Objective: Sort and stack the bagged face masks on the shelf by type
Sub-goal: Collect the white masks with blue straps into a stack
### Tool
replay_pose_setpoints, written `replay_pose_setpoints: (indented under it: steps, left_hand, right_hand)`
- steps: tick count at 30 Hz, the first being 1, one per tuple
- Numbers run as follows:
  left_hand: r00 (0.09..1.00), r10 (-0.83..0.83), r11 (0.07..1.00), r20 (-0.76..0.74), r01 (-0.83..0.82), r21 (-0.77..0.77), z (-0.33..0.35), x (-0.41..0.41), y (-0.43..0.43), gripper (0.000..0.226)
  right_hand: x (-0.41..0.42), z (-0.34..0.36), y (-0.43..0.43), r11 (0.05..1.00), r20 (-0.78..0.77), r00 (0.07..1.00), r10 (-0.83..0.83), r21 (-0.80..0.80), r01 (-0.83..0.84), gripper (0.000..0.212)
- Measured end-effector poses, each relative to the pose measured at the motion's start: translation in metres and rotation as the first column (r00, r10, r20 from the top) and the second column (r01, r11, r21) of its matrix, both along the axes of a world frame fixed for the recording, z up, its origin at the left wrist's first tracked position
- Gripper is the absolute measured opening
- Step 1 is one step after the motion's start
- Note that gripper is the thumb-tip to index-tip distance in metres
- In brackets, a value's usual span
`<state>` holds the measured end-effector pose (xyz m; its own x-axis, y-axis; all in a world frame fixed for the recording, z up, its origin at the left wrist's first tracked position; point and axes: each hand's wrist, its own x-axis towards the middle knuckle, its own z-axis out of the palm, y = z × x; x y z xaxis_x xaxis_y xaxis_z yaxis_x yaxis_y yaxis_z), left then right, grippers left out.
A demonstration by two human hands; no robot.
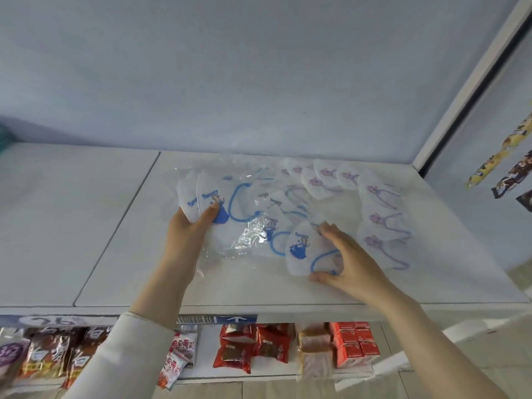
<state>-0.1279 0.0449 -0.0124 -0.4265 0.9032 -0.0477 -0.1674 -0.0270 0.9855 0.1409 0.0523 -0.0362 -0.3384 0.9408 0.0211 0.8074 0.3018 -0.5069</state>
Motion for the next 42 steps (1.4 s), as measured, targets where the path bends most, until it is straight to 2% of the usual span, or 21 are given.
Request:
replay_pose_setpoints:
  steps: [3,9,12,14,17,18,20,23,26,28,31,34,37,39,41,42]
  left_hand:
    - [0.998,-0.058,0.998,0.011,0.058,-0.015,-0.007,-0.006,-0.011,0.005]
    - [0.994,-0.109,0.993,-0.014,0.108,-0.036,-0.011,0.000,-0.019,0.010]
    - [0.984,-0.176,0.983,-0.017,0.175,-0.049,-0.011,0.007,-0.023,0.006]
    - [0.968,-0.251,0.968,-0.033,0.249,-0.036,-0.007,0.017,-0.028,0.009]
    - [0.930,-0.356,0.933,-0.091,0.359,0.019,-0.002,0.032,-0.035,0.019]
    - [0.922,-0.369,0.927,-0.117,0.375,0.030,-0.001,0.033,-0.036,0.022]
    - [0.932,-0.328,0.942,-0.154,0.334,0.020,-0.001,0.028,-0.036,0.016]
    - [0.983,-0.131,0.991,-0.131,0.129,-0.022,-0.003,0.004,-0.030,0.006]
    - [0.998,0.025,0.999,-0.054,-0.026,-0.034,-0.004,-0.026,-0.027,0.004]
    - [0.999,0.050,0.998,-0.017,-0.051,-0.042,-0.005,-0.038,-0.026,0.004]
    - [0.998,0.055,0.997,-0.008,-0.055,-0.051,-0.006,-0.042,-0.028,0.005]
    - [0.998,0.061,0.997,0.003,-0.060,-0.054,-0.009,-0.042,-0.028,0.005]
    - [0.999,0.054,0.998,0.001,-0.054,-0.044,-0.009,-0.039,-0.028,0.007]
    - [1.000,0.021,0.999,-0.009,-0.021,-0.033,-0.009,-0.033,-0.027,0.011]
    - [0.999,-0.029,0.999,-0.017,0.028,-0.037,-0.008,-0.023,-0.026,0.010]
    - [0.998,-0.065,0.997,-0.024,0.064,-0.040,-0.008,-0.015,-0.025,0.008]
  right_hand:
    - [-0.002,-0.003,-0.002,0.996,-0.015,0.996,-0.083,-0.022,0.083,0.093]
    - [0.000,0.004,-0.009,0.981,-0.256,0.952,-0.168,0.048,0.186,0.079]
    - [-0.007,0.019,-0.016,0.981,-0.341,0.936,-0.083,0.135,0.136,0.081]
    - [-0.022,0.028,-0.020,0.972,-0.286,0.957,0.057,0.233,0.012,0.084]
    - [-0.049,0.027,-0.019,0.901,-0.059,0.978,0.201,0.403,-0.161,0.089]
    - [-0.057,0.024,-0.017,0.886,-0.002,0.974,0.225,0.416,-0.204,0.090]
    - [-0.066,0.021,-0.016,0.903,0.013,0.969,0.247,0.361,-0.235,0.094]
    - [-0.062,0.016,-0.009,0.965,-0.087,0.985,0.146,0.231,-0.123,0.091]
    - [-0.056,0.010,0.002,0.999,0.100,0.995,0.014,0.047,-0.019,0.094]
    - [-0.058,0.007,0.008,0.999,0.129,0.991,-0.026,-0.033,0.030,0.093]
    - [-0.059,0.006,0.011,0.998,0.024,0.998,-0.065,0.020,0.064,0.079]
    - [-0.055,0.004,0.011,0.995,-0.183,0.980,-0.081,0.045,0.091,0.055]
    - [-0.048,0.010,0.009,0.989,-0.419,0.900,-0.116,0.033,0.143,0.033]
    - [-0.042,0.014,0.007,0.986,-0.560,0.816,-0.141,-0.002,0.169,0.023]
    - [-0.038,0.018,0.003,0.986,-0.692,0.712,-0.117,0.002,0.164,0.021]
    - [-0.037,0.020,0.000,0.989,-0.715,0.695,-0.071,0.040,0.143,0.023]
